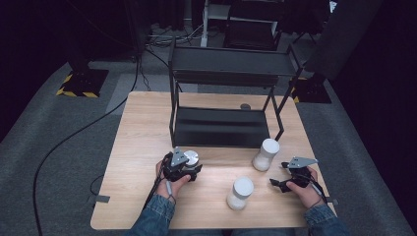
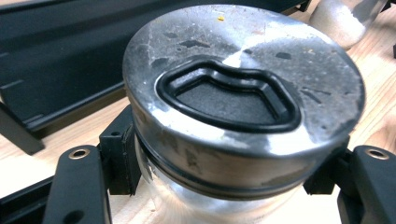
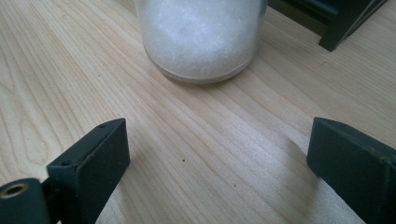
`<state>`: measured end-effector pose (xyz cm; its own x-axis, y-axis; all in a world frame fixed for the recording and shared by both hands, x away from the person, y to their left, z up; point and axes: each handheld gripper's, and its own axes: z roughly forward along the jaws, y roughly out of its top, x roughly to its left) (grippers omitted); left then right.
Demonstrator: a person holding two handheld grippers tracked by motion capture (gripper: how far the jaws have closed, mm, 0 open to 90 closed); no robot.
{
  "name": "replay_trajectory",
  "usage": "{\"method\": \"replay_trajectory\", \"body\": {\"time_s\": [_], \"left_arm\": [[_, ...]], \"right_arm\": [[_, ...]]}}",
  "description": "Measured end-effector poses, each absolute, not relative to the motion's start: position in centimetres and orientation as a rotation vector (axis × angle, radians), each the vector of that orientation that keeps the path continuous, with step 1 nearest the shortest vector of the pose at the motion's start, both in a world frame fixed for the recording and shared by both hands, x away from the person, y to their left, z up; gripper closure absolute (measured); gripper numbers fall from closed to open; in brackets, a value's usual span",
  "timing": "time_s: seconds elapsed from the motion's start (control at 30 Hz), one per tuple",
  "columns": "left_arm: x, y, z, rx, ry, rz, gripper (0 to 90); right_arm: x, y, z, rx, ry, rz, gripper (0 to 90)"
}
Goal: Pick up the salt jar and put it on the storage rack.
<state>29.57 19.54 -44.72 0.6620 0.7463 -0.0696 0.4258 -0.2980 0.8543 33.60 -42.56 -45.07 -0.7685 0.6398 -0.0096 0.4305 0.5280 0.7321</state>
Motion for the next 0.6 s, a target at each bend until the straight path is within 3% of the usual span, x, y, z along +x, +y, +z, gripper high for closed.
{"method": "replay_trajectory", "body": {"time_s": [0.6], "left_arm": [[29.8,19.6,-42.1,1.924,0.867,0.429,30.2]], "right_arm": [[33.6,-42.6,-45.1,0.897,2.493,1.081,5.9]]}}
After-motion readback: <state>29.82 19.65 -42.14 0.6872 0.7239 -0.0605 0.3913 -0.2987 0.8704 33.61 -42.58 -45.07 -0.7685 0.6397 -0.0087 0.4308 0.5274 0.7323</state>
